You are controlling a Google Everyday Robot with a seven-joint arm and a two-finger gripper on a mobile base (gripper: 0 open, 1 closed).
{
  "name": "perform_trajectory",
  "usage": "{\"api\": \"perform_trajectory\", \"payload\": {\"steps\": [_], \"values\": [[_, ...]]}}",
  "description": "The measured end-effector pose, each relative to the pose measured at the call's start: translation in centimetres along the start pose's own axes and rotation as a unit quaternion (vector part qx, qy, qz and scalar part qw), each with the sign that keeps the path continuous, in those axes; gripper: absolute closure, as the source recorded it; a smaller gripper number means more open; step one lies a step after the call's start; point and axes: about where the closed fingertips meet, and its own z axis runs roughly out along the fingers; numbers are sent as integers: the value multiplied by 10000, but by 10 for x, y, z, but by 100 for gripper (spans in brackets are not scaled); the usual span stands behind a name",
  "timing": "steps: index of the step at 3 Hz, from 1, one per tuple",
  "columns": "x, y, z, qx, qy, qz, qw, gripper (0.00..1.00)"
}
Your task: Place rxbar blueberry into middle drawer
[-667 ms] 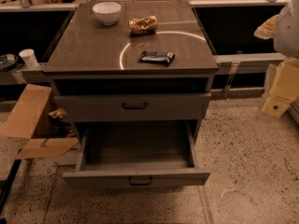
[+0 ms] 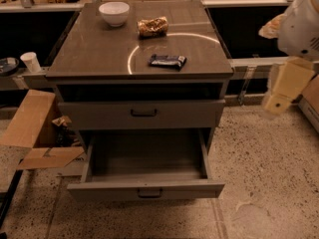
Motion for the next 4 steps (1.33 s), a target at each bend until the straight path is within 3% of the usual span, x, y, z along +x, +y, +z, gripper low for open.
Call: {"api": "perform_trajectory", "payload": {"steps": [1,2,4], "values": [[-25,-33,37,-40,-357,-273,9990,0],[-50,-64,73,-57,-802,-256,9964,0],[-52,-69,79,-32,-883,-208,9959,0]]}}
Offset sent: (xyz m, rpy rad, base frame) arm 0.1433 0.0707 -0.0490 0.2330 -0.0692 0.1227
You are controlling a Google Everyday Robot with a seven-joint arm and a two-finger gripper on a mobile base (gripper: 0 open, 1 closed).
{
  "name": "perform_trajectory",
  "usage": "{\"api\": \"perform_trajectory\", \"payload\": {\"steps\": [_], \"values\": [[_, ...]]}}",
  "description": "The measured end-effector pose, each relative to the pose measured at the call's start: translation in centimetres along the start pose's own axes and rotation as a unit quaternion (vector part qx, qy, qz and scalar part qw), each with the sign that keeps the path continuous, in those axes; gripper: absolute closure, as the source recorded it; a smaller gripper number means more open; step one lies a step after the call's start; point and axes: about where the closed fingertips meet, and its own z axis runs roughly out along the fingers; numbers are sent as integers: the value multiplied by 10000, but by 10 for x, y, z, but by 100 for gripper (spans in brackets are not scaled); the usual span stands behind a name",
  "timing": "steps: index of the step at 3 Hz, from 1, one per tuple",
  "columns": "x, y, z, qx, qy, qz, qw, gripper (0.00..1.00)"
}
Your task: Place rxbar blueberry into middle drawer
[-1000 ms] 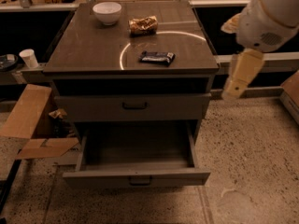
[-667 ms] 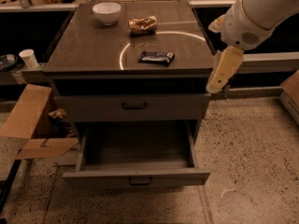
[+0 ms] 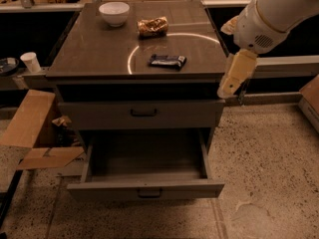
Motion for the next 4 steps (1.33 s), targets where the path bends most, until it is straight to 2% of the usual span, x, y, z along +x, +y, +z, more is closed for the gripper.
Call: {"api": "perform_trajectory", "payload": {"steps": [1,2,3,4], "values": [[0,-30,25,100,-428,323,9985,0],[-7,-65,61,122,-876,620,9941,0],[-21,-93,90,71,-1155,741,9905,0],[-40,-113,115,-23,-1428,737,9870,0]]}}
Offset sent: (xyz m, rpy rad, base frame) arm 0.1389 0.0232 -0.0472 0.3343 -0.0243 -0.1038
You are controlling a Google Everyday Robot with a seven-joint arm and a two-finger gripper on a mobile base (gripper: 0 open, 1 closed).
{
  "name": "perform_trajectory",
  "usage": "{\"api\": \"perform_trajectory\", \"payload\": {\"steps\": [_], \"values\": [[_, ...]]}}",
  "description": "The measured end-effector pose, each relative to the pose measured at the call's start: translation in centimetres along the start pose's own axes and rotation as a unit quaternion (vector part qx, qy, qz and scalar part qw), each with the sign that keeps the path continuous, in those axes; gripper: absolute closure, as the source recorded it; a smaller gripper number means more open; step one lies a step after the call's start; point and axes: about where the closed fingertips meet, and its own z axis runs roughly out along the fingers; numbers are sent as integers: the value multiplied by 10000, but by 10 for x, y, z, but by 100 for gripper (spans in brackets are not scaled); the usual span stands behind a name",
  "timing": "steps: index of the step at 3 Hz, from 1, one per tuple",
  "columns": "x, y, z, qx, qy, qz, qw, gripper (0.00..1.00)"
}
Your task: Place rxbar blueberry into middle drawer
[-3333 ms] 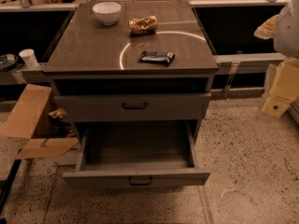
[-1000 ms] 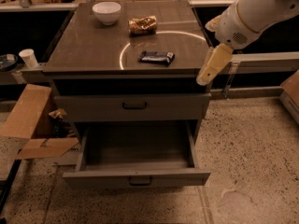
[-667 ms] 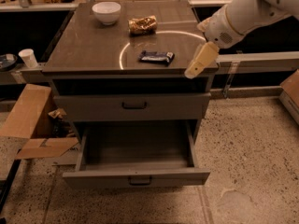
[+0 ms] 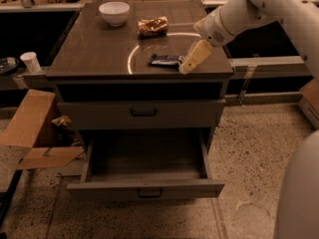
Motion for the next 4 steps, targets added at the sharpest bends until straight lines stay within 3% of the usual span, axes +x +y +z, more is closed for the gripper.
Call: {"api": "perform_trajectory", "payload": {"steps": [2,4], "values": [[-8,-22,47,-282,-211,106,9993,0],[-6,-21,86,-668,-100,243,9974,3]]}}
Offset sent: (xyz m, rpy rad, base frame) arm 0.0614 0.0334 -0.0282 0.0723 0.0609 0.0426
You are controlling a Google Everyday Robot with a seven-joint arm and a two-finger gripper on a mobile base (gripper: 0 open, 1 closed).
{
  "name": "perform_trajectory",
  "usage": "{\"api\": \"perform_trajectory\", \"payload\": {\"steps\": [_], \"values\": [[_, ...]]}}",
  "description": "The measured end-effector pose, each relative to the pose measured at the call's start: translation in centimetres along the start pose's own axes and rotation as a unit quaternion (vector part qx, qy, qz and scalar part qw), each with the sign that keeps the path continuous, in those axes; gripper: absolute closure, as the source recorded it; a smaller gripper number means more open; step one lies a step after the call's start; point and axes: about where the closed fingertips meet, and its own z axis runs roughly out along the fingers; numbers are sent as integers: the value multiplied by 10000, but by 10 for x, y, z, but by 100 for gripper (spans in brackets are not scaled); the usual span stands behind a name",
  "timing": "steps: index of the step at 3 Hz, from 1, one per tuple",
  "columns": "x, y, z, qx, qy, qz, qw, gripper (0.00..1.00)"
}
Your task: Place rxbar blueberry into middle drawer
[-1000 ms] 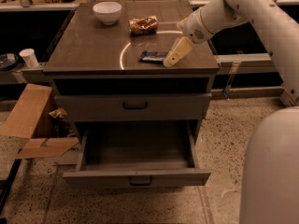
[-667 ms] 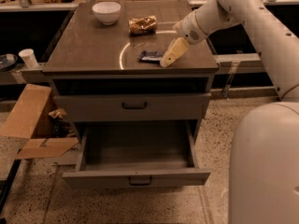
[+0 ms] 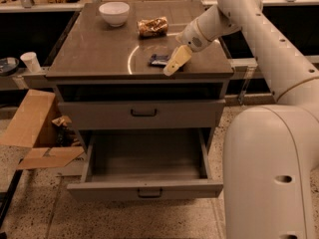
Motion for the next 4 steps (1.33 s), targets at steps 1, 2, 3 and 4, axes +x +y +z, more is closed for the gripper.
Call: {"api": "perform_trajectory", "payload": {"steps": [1,2,3,4], "values": [[1,-1,7,-60,46,50,10000,25],[3,-1,12,-115,29,112,9999,49],[3,-1,12,-114,28,112,9999,72],[0,0,-3,5,-91,107,9999,100]]}}
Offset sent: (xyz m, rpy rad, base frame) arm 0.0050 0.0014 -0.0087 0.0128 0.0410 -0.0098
